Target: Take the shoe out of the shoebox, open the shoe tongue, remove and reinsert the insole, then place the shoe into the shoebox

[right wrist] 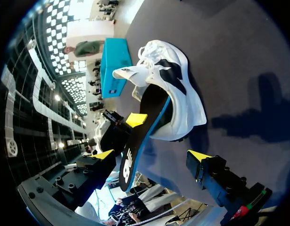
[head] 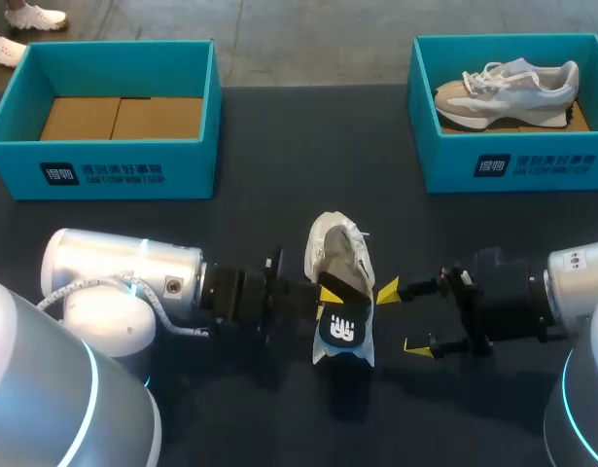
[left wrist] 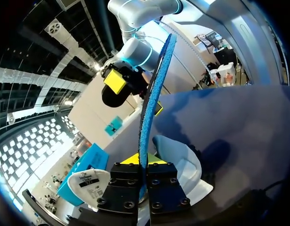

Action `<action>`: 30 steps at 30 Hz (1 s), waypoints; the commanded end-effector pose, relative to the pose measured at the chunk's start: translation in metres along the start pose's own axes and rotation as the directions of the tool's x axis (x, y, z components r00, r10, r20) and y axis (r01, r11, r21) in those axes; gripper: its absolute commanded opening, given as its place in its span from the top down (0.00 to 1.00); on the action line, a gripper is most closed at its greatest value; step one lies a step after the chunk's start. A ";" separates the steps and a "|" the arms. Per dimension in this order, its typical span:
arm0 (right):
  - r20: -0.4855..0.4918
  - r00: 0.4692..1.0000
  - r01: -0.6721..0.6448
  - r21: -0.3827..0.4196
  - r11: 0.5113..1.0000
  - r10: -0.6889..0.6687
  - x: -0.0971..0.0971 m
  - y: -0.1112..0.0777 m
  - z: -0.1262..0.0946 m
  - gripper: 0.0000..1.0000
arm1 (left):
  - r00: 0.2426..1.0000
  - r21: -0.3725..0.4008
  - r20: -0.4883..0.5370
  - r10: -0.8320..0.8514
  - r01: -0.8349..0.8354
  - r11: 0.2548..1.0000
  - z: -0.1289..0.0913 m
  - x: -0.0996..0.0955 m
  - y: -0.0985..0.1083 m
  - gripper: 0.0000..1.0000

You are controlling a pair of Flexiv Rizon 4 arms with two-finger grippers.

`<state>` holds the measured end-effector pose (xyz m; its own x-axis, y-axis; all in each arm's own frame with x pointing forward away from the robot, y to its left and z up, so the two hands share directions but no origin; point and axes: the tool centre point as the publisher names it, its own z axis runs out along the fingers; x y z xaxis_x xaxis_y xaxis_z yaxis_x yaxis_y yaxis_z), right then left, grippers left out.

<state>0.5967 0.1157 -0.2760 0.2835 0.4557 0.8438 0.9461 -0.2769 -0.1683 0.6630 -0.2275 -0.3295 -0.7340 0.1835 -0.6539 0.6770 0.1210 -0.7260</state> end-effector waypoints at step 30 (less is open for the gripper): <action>0.002 1.000 0.000 -0.003 1.000 0.000 0.001 -0.002 0.000 0.00 | 0.999 -0.072 -0.045 0.003 -0.006 0.997 0.006 -0.002 0.022 1.00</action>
<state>0.5968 0.1157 -0.2760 0.2834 0.4557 0.8438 0.9461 -0.2769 -0.1683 0.6773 -0.2271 -0.3453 -0.7279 0.2167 -0.6506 0.6848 0.1794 -0.7063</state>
